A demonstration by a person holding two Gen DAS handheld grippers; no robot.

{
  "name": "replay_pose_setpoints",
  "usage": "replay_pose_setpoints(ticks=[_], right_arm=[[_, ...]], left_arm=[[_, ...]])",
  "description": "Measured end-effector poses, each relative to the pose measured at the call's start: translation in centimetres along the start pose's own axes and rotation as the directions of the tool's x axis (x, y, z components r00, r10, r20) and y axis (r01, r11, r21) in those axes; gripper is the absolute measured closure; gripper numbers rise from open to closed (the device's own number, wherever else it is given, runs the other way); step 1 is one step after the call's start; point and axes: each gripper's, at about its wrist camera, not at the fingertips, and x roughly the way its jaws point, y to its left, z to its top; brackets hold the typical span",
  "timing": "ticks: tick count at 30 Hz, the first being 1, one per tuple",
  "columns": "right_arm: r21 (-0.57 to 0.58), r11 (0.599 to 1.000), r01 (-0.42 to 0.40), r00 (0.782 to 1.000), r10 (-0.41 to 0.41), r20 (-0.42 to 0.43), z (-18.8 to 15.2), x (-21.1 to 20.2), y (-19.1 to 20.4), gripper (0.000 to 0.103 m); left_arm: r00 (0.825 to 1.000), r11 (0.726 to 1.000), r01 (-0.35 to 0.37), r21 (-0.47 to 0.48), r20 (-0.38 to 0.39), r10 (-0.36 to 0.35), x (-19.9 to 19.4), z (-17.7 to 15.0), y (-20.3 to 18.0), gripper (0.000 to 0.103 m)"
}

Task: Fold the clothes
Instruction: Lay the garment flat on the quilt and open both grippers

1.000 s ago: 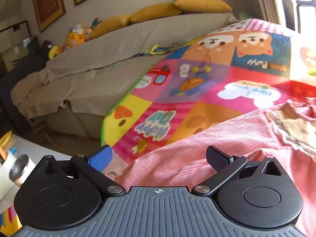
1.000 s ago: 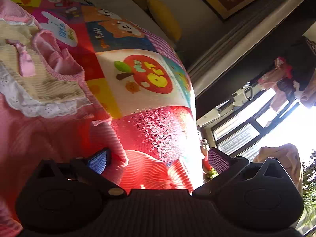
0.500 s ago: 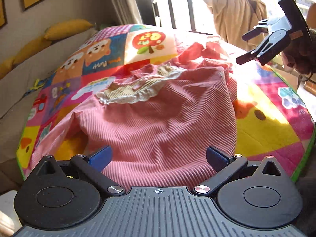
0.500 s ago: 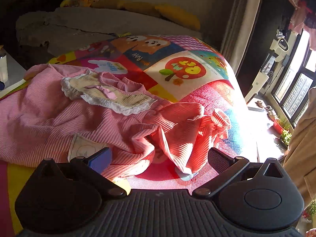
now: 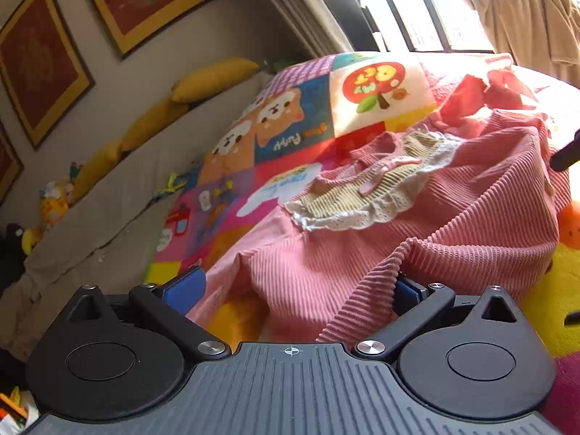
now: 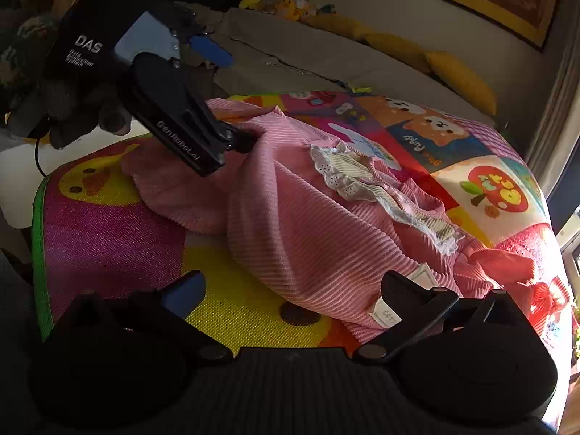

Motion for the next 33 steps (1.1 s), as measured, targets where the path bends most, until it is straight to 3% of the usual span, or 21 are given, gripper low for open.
replay_pose_setpoints(ticks=[3,4,5,7,9,11,14,17,19,22,25,29,31,33], right_arm=[[-0.065,0.977,0.205,0.979,-0.204,0.018,1.1,2.6,0.1,0.0],[-0.048,0.963,0.265,0.964,-0.264,0.022,1.6,3.3,-0.6,0.0],[0.04,0.954,0.296,0.955,-0.297,0.018,2.4,3.5,-2.6,0.0],[0.212,0.939,0.269,0.96,-0.279,0.017,3.6,3.1,-6.4,0.0],[0.341,0.913,0.223,0.968,-0.248,0.032,4.4,2.2,-9.9,0.0],[0.351,0.911,0.219,0.968,-0.248,0.039,4.7,1.7,-11.2,0.0],[0.302,0.932,0.202,0.973,-0.225,0.042,4.2,0.4,-11.5,0.0],[0.25,0.95,0.185,0.979,-0.2,0.04,3.0,-0.9,-11.3,0.0],[0.246,0.945,0.214,0.974,-0.227,0.025,2.1,-1.8,-11.3,0.0],[0.232,0.916,0.328,0.94,-0.34,0.011,1.1,-2.6,-10.7,0.0],[0.174,0.896,0.408,0.907,-0.42,0.039,0.9,-3.4,-9.1,0.0],[0.179,0.956,0.233,0.965,-0.25,0.078,1.8,-3.8,-7.0,0.0],[0.168,0.973,0.16,0.978,-0.179,0.103,2.6,-3.2,-5.4,0.0],[0.127,0.982,0.143,0.982,-0.157,0.106,3.2,-1.6,-3.5,0.0]], left_arm=[[0.999,0.995,0.04,-0.092,0.012,-0.039,-0.3,1.1,2.1,0.0],[0.996,0.992,0.082,-0.096,0.026,-0.08,-1.1,0.8,2.3,0.0],[0.992,0.987,0.125,-0.1,0.041,-0.121,-1.9,0.6,2.5,0.0],[0.978,0.973,0.205,-0.102,0.068,-0.199,-3.6,0.1,2.9,0.0],[0.973,0.972,0.228,-0.052,0.046,-0.225,-4.2,-0.8,1.8,0.0],[0.984,0.984,0.179,0.007,-0.005,-0.179,-3.4,-1.6,0.4,0.0],[0.997,1.0,0.015,0.01,-0.073,-0.015,-0.7,-2.0,0.3,0.0],[0.994,0.988,-0.073,-0.132,-0.091,0.062,0.5,-1.5,3.7,0.0],[0.989,0.972,-0.133,-0.196,-0.09,0.118,0.6,-1.1,6.0,0.0],[0.975,0.962,-0.219,-0.166,-0.071,0.21,0.1,-0.8,7.1,0.0],[0.974,0.963,-0.228,-0.146,-0.042,0.224,-1.2,-0.4,7.2,0.0],[0.971,0.962,-0.239,-0.133,-0.015,0.239,-2.4,0.2,7.2,0.0],[0.968,0.959,-0.25,-0.131,-0.006,0.251,-2.6,0.7,7.4,0.0],[0.965,0.957,-0.259,-0.128,-0.002,0.261,-2.5,1.0,7.5,0.0]])
